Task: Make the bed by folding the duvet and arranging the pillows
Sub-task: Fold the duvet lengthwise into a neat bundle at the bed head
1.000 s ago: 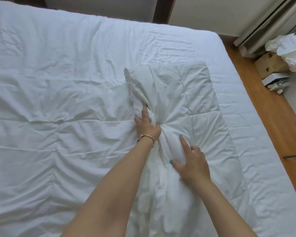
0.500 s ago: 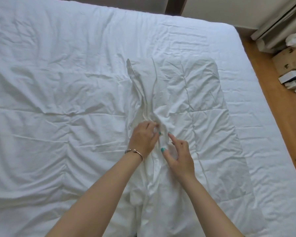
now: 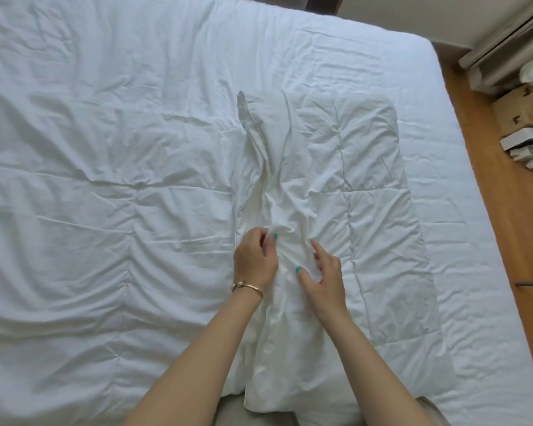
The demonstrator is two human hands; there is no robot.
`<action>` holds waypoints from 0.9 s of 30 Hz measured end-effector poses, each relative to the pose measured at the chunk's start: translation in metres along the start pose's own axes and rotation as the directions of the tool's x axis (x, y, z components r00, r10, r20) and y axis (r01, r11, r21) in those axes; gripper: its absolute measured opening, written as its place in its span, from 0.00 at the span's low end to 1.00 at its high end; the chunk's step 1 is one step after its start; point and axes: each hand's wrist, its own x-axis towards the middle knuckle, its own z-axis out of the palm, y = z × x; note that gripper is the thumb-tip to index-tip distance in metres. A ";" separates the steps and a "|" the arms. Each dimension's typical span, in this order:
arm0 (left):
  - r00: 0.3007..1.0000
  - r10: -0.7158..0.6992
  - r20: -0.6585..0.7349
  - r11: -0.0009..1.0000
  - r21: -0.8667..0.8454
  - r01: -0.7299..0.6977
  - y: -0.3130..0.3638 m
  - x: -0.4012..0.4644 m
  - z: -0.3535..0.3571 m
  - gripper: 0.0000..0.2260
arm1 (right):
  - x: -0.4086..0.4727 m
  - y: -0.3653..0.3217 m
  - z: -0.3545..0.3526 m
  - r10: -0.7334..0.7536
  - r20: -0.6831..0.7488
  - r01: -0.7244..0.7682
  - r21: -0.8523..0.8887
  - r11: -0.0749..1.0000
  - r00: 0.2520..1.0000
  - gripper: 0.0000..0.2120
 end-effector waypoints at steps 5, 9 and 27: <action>0.908 -0.416 0.056 0.904 0.133 0.406 -0.033 -0.008 -0.020 0.02 | -0.001 -0.002 -0.002 0.025 0.124 -0.025 -0.001 1.000 0.992 0.28; 0.899 -0.408 0.158 0.904 -0.066 0.422 -0.005 0.021 -0.010 0.10 | 0.011 -0.002 0.002 0.031 0.213 0.021 -0.234 0.972 0.977 0.31; 0.971 -0.235 0.048 0.958 -0.158 0.240 0.029 0.153 -0.003 0.17 | 0.018 0.013 0.006 -0.003 0.252 0.031 -0.104 0.994 0.968 0.30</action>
